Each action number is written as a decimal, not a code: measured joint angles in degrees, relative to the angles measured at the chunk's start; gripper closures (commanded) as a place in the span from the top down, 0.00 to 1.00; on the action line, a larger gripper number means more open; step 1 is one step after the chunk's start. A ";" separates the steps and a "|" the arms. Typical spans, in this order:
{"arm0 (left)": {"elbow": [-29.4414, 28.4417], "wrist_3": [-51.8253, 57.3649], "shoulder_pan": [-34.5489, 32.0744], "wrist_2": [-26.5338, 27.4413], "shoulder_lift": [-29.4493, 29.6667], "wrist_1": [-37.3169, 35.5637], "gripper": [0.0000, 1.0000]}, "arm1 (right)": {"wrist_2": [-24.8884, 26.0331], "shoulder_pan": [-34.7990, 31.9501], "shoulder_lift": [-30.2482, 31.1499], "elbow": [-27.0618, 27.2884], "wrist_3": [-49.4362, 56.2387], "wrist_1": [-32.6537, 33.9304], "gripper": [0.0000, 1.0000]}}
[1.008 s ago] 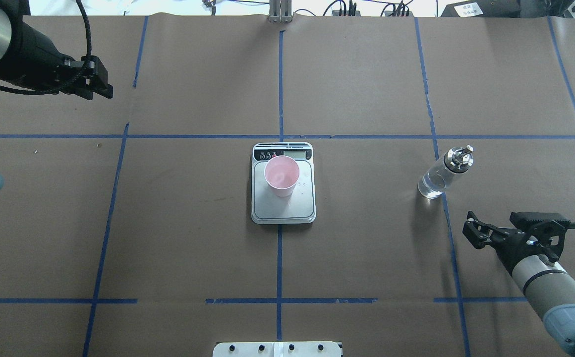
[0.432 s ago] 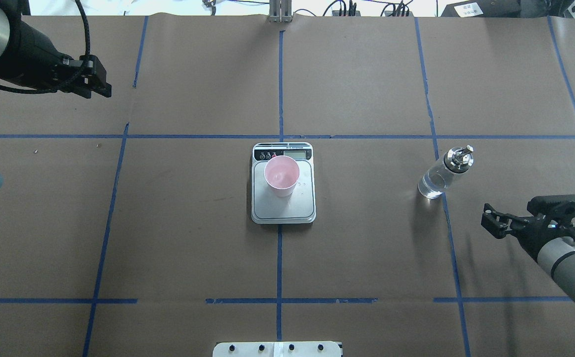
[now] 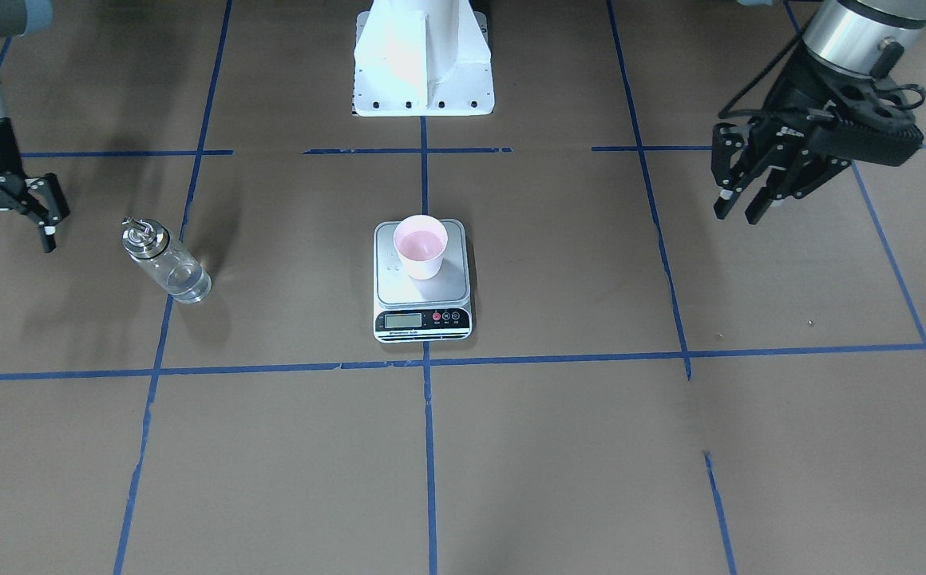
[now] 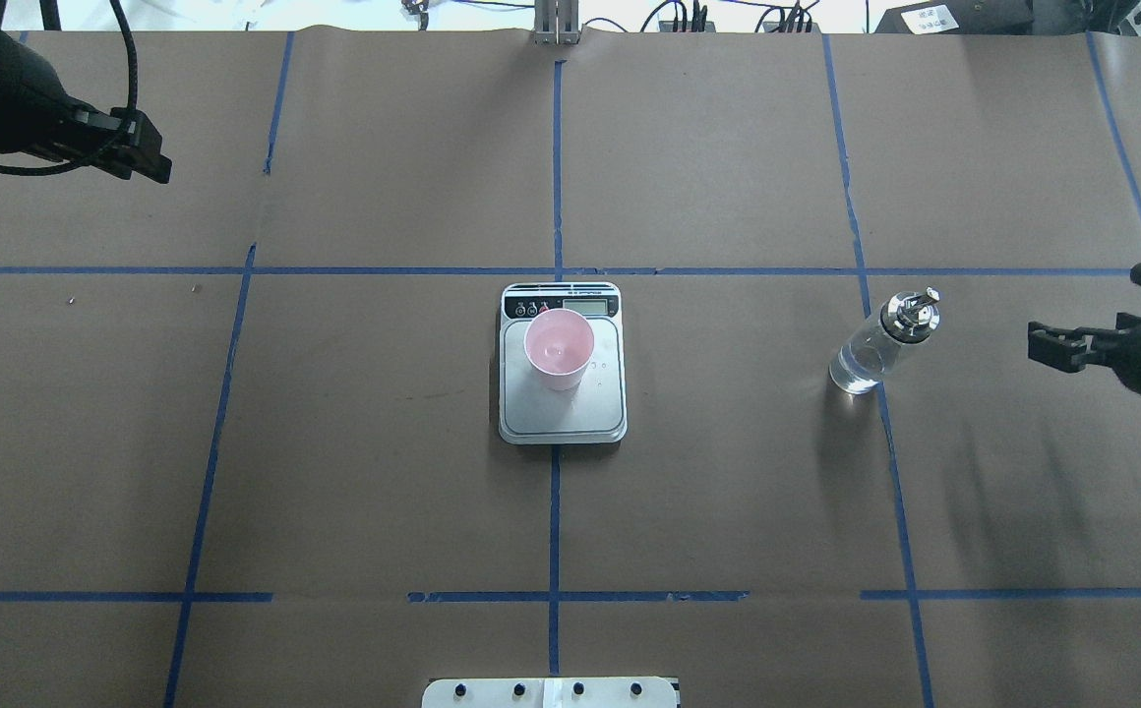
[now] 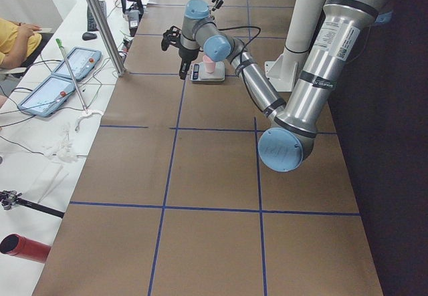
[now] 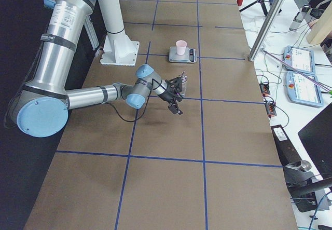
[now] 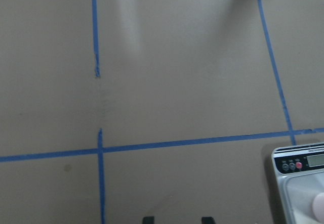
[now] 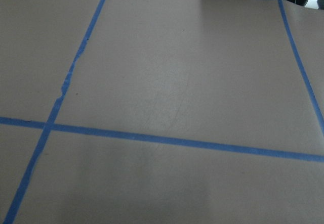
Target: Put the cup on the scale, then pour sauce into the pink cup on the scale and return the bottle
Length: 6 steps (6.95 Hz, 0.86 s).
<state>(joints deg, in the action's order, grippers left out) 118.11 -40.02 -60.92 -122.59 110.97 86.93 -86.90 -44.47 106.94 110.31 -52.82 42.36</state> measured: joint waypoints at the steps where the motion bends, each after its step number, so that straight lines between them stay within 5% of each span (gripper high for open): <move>1: -2.03 5.83 -2.03 -1.06 -0.60 0.01 0.43 | -9.87 -8.06 -4.10 -4.13 5.77 1.15 1.00; 3: -8.45 21.40 -10.16 -5.63 -2.26 0.11 0.44 | -26.75 -22.47 -13.24 -11.15 18.76 9.86 1.00; 5: -16.84 37.89 -20.72 -8.13 -3.19 0.50 0.45 | -33.34 -31.11 -20.18 -12.81 38.40 25.61 1.00; 6: -21.98 43.79 -24.34 -8.94 -3.23 0.70 0.68 | -35.87 -34.46 -22.89 -12.97 47.30 33.84 1.00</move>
<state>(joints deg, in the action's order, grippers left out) 96.14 3.77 -85.27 -131.53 107.74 87.63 -122.76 -78.93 84.05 97.34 -5.52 76.20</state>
